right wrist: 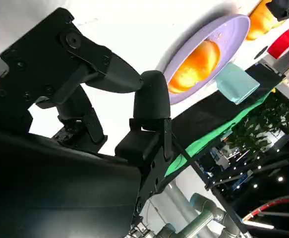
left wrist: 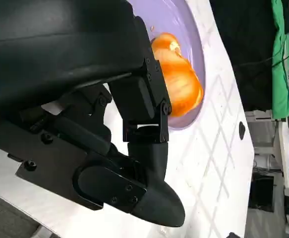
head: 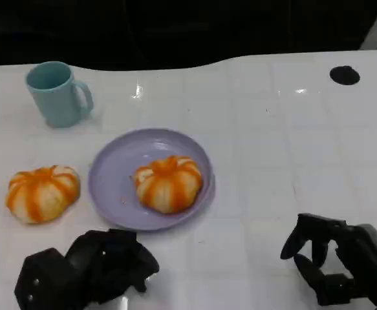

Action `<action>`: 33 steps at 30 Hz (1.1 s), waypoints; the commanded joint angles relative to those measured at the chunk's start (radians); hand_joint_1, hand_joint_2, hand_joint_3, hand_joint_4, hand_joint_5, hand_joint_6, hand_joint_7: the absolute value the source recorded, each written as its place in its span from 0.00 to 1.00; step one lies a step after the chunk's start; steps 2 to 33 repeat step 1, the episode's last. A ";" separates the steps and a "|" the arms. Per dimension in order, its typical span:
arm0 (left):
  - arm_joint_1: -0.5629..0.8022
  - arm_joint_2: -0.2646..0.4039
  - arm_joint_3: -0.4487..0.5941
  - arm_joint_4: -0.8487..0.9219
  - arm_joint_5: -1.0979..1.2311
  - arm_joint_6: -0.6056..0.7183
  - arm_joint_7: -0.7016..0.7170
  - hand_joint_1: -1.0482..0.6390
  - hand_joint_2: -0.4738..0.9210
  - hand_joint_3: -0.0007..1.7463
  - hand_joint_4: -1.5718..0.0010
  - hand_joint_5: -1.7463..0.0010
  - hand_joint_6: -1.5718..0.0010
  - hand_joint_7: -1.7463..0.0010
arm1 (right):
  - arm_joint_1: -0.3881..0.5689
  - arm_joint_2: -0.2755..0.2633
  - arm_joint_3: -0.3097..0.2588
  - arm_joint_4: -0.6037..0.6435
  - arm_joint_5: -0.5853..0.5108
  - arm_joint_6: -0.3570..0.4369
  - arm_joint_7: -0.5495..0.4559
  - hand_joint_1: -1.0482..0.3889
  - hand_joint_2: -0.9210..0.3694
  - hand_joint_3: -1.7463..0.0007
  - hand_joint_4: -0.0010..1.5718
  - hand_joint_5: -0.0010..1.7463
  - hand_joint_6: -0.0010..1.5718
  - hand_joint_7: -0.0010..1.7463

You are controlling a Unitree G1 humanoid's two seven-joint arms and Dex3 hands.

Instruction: Grasp the bread from the table and place it into the plate.

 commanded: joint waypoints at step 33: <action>0.016 0.021 0.007 -0.004 0.005 0.001 0.000 0.01 0.95 0.00 0.44 0.14 0.19 0.56 | 0.003 -0.004 -0.001 0.002 0.023 -0.006 0.005 0.53 0.43 0.27 0.55 1.00 0.47 0.81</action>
